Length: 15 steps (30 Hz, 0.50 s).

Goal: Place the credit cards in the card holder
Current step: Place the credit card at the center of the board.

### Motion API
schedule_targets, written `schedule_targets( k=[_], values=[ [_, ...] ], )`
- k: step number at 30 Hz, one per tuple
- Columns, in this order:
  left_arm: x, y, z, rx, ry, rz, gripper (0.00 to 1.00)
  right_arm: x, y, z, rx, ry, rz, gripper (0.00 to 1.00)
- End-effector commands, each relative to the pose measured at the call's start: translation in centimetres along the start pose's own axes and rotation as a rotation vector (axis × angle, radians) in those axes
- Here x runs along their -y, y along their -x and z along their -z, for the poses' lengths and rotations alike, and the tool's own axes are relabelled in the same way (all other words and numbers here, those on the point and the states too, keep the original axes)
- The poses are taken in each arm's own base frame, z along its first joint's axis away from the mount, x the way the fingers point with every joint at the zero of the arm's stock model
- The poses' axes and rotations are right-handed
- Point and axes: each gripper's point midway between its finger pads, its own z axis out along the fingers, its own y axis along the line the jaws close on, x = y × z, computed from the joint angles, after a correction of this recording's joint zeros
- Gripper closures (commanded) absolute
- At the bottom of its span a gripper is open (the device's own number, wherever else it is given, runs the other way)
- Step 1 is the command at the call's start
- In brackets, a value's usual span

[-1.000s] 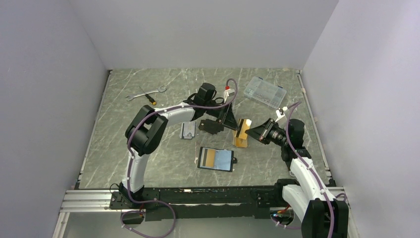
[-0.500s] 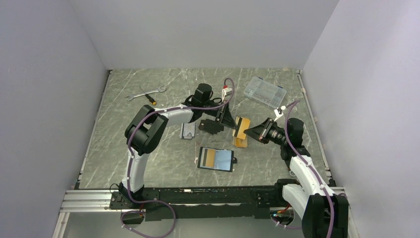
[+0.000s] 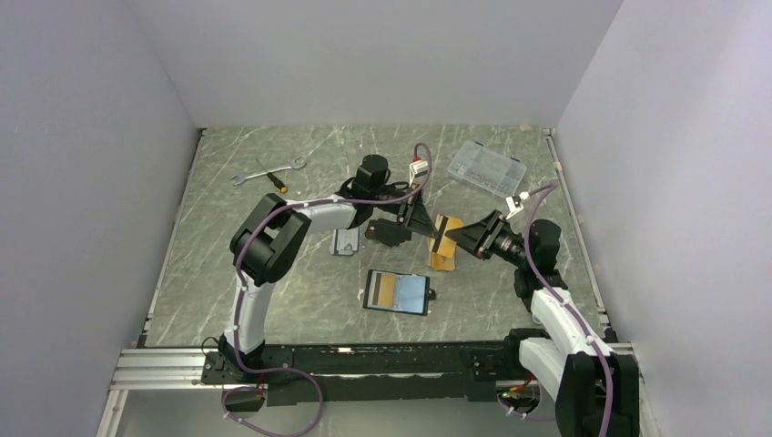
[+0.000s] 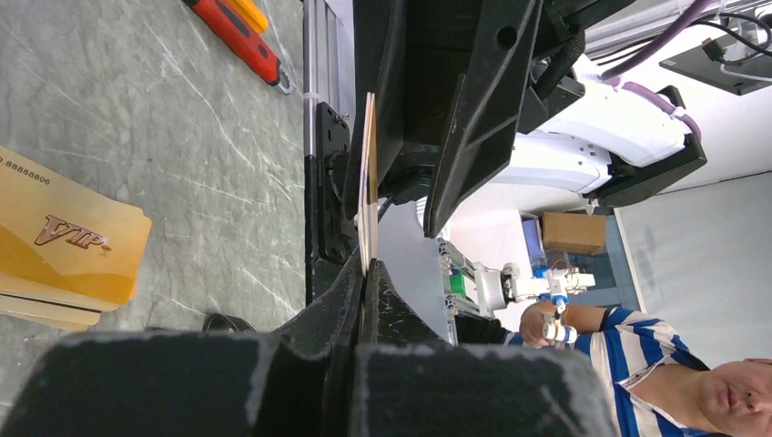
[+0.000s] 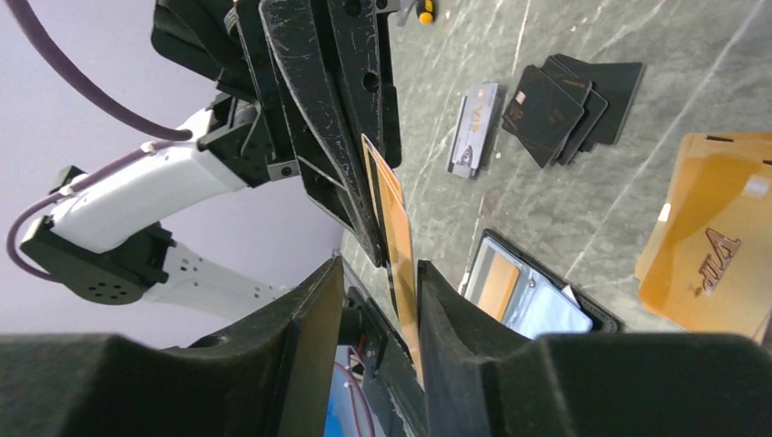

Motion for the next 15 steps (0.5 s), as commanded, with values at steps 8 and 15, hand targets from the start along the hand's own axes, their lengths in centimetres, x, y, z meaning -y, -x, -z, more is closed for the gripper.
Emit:
schedule_targets(
  k=[8, 15],
  values=[
    [4.9, 0.5, -0.1, -0.010, -0.092, -0.113, 0.98, -3.3, 1.2, -0.1, 0.040, 0.123, 0.020, 0.80],
    [6.2, 0.1, -1.0, -0.030, -0.122, -0.129, 0.97, -4.1, 0.9, -0.7, 0.020, 0.135, 0.015, 0.81]
  ],
)
